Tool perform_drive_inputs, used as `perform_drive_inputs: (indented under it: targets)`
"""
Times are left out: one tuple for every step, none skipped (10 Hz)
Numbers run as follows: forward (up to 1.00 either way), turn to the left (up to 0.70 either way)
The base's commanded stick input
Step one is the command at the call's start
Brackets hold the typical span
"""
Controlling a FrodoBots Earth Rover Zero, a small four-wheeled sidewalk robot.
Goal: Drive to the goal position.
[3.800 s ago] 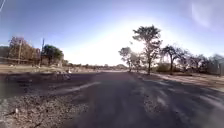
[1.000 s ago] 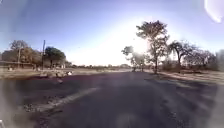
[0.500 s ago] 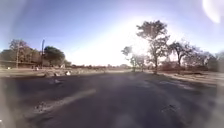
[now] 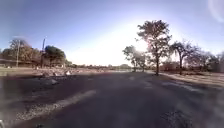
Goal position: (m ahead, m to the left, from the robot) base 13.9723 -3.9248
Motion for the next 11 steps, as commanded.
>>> perform_drive_inputs:
  targets:
    - [0.50,0.00]
    - [0.50,0.00]
    - [0.50,0.00]
    - [0.50,0.00]
    - [0.50,0.00]
    - [0.50,0.00]
    - [0.50,0.00]
    - [0.50,0.00]
    - [0.50,0.00]
    - [0.50,0.00]
    - [0.50,0.00]
